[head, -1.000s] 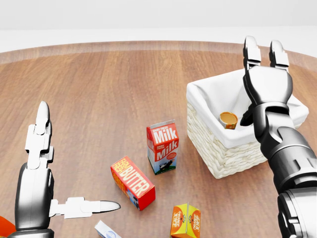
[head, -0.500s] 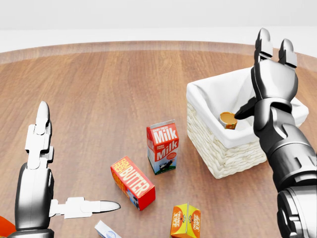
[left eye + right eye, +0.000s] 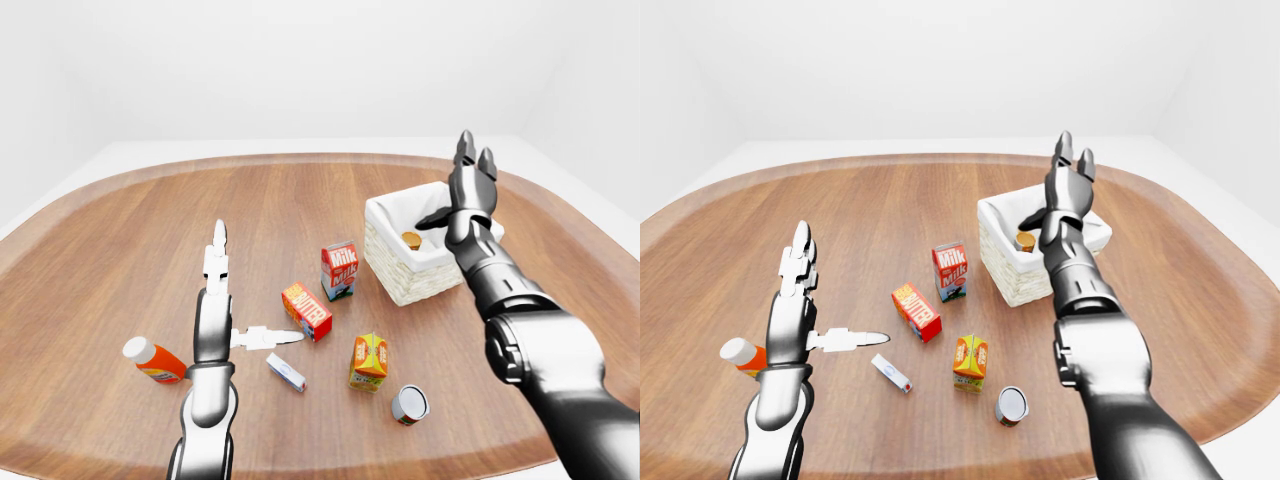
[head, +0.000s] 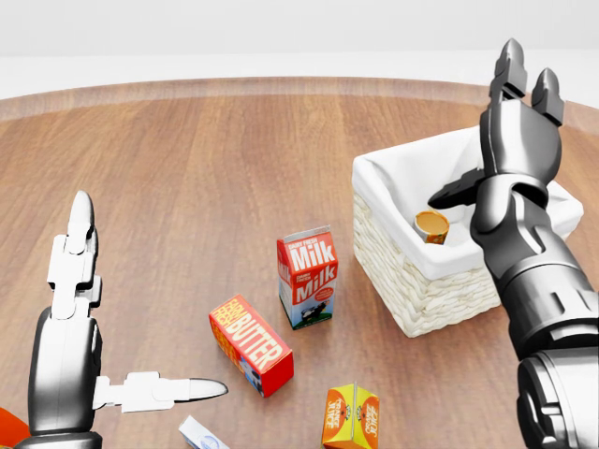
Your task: Pick up the alphabet soup and the tomato sauce, and put them in the basket.
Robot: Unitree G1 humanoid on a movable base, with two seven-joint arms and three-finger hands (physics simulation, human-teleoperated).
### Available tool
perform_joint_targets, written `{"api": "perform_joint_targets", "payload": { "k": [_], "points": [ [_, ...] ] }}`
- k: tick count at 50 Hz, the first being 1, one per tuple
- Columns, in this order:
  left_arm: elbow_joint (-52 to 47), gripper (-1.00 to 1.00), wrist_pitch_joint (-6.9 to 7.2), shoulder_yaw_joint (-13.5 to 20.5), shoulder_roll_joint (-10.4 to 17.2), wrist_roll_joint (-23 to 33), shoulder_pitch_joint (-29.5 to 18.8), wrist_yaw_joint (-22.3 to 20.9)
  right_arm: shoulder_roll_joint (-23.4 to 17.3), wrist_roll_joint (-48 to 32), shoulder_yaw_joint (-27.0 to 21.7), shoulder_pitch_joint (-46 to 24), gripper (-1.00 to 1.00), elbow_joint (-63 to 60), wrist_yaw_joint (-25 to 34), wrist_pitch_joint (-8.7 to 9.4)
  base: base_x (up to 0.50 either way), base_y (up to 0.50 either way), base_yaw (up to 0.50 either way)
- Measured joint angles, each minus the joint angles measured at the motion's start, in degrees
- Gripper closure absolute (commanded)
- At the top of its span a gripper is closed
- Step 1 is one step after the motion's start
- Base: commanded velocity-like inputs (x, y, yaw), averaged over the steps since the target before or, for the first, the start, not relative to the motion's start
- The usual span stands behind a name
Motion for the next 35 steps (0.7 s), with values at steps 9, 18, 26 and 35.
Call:
{"api": "perform_joint_targets", "payload": {
  "k": [9, 18, 26, 35],
  "points": [
    [0.16, -1.00, 0.00, 0.05, 0.01, -0.05, -0.09, 0.03, 0.46, 6.87, -1.42, 0.24, -1.00, -0.94, 0.93, 0.00, 0.00, 0.00, 0.00],
    [0.27, -1.00, 0.00, 0.08, 0.00, -0.10, -0.16, 0.06, 0.78, 13.02, -2.21, 0.54, -1.00, -2.55, 3.03, 0.00, 0.00, 0.00, 0.00],
    [0.27, -1.00, 0.00, 0.11, 0.00, -0.15, -0.24, 0.05, 1.10, 17.45, -2.56, 1.16, -1.00, -4.47, 5.28, 0.00, 0.00, 0.00, 0.00],
    [0.21, -1.00, 0.00, 0.12, -0.01, -0.18, -0.25, 0.05, 1.91, 22.63, -3.05, 2.83, -1.00, -8.28, 8.83, 0.00, 0.00, 0.00, 0.00]
  ]
}}
